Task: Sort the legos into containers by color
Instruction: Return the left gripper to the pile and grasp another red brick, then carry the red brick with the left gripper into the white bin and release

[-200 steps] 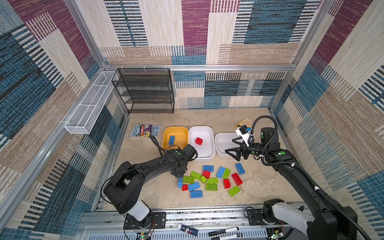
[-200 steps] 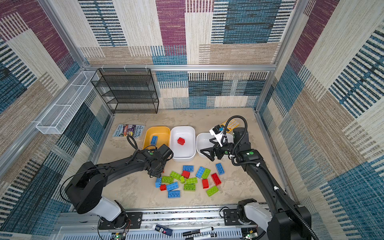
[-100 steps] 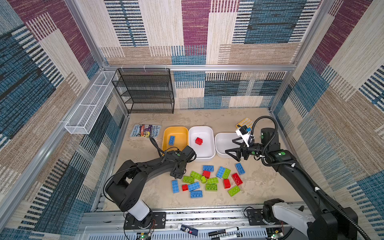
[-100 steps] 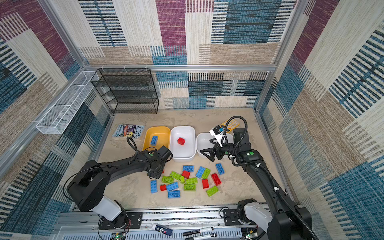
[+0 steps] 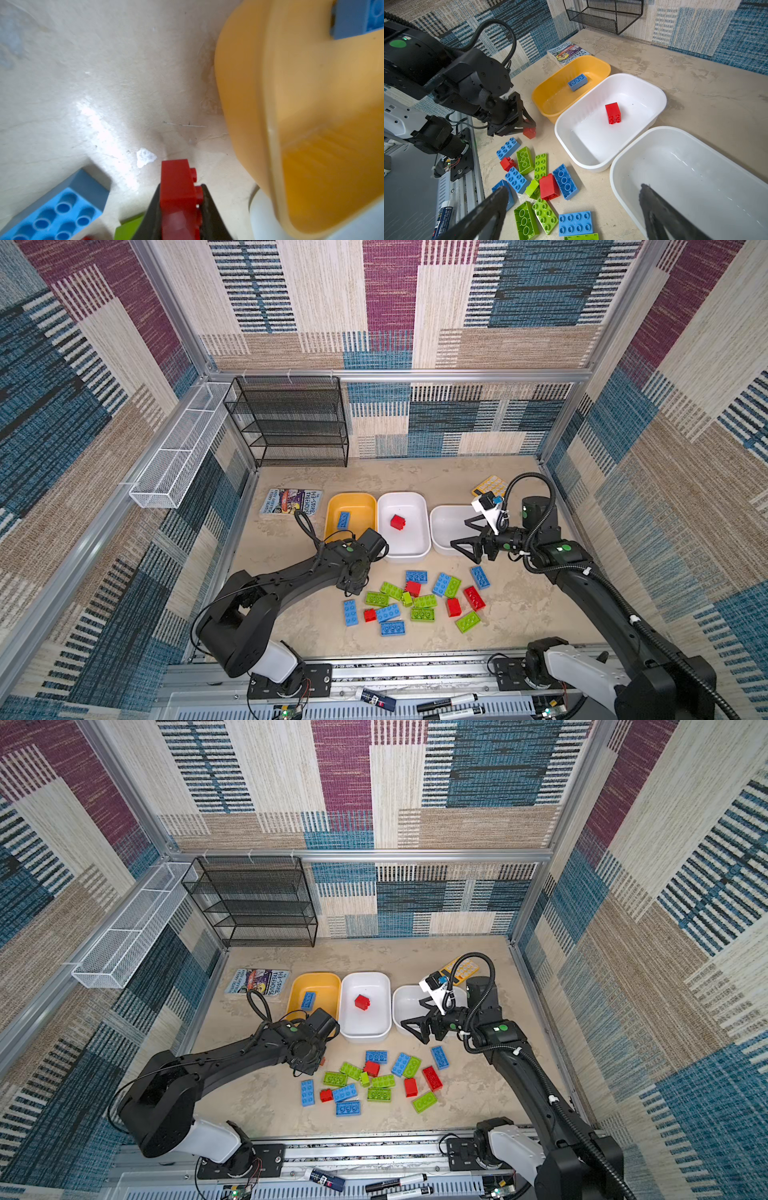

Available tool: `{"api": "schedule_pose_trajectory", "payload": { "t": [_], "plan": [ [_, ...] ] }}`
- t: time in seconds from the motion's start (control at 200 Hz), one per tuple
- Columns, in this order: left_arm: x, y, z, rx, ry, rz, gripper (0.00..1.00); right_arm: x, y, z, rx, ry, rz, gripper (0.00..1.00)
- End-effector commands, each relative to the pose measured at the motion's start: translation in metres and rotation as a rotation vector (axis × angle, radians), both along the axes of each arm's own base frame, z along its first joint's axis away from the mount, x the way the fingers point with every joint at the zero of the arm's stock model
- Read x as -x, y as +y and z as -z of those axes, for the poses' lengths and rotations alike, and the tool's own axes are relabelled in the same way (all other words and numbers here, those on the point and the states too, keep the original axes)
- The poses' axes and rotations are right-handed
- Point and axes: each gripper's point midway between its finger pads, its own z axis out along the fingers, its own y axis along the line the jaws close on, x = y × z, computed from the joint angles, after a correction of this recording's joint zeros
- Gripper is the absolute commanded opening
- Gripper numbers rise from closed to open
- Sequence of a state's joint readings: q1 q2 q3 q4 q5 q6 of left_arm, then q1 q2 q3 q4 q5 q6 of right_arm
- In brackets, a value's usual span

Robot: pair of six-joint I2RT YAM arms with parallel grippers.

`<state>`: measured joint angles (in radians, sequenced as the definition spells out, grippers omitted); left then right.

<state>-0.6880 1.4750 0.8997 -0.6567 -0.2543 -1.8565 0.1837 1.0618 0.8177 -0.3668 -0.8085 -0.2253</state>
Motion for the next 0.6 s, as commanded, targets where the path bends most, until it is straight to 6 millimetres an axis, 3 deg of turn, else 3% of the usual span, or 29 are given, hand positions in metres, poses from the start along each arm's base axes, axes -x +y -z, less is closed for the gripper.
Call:
{"api": "schedule_pose_trajectory", "payload": {
  "t": [0.0,0.125,0.245,0.411,0.596],
  "plan": [
    [0.014,0.016,-0.014,-0.069,0.024,0.091,0.19,-0.002,0.000,-0.004,0.000,-0.022,0.000,0.99],
    [0.022,0.021,-0.042,-0.050,-0.001,0.209,0.19,-0.005,0.001,-0.007,-0.008,-0.028,-0.001,0.99],
    [0.020,0.009,-0.081,-0.040,-0.037,0.406,0.21,-0.008,0.002,-0.009,-0.015,-0.031,0.006,0.99],
    [-0.005,-0.031,-0.129,-0.025,-0.130,0.710,0.21,-0.015,0.001,-0.011,-0.007,-0.038,0.020,0.99],
    [-0.042,-0.077,-0.144,-0.034,-0.176,0.923,0.21,-0.025,-0.003,-0.011,0.017,-0.036,0.059,0.99]
  ]
}}
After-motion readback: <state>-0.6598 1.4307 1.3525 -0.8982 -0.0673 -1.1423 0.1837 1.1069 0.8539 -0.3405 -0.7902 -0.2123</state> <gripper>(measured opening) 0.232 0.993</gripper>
